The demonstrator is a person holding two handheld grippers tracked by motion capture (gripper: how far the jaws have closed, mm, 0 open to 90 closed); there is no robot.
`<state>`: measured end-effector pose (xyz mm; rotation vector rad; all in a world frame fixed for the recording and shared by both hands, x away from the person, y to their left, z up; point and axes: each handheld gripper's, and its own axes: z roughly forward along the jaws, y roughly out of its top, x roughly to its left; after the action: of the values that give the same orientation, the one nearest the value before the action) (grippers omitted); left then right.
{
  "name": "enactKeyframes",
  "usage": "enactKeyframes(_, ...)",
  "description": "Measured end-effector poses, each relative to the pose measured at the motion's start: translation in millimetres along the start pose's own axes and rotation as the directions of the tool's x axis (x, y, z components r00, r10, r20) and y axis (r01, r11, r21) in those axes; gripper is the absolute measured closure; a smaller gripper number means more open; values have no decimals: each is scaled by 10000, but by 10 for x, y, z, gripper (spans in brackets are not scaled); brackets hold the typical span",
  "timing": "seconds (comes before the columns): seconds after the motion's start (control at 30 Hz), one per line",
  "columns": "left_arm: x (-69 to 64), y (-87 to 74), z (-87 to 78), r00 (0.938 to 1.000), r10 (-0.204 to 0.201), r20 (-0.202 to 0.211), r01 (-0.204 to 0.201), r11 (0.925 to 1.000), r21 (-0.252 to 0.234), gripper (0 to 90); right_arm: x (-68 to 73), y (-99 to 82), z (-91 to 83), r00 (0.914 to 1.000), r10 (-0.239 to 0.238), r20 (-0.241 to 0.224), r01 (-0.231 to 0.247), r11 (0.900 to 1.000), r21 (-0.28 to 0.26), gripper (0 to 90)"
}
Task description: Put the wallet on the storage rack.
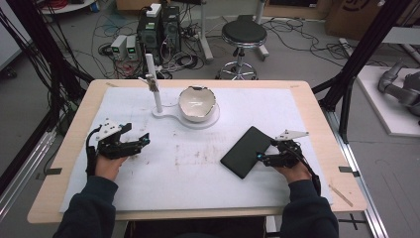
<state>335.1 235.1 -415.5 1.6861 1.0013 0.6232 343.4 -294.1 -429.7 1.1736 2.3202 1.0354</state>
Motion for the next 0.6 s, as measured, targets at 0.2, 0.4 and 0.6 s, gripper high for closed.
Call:
enactKeyframes(0.2, -21, -27, 21, 10000, -45, -30, 45, 9999, 147, 197, 17, -27, 91, 9980, 632, 100, -637, 9959, 646, 208)
enactKeyframes(0.4, -16, -31, 27, 10000, -34, -11, 34, 9998, 211, 199, 117, 15, 114, 9997, 222, -132, -214, 9983, 544, 198)
enactKeyframes(0.6, -16, -38, 38, 9999, -128, 6, 127, 9996, 266, 200, 111, 19, 122, 9968, -793, -68, 796, 9941, 744, 268)
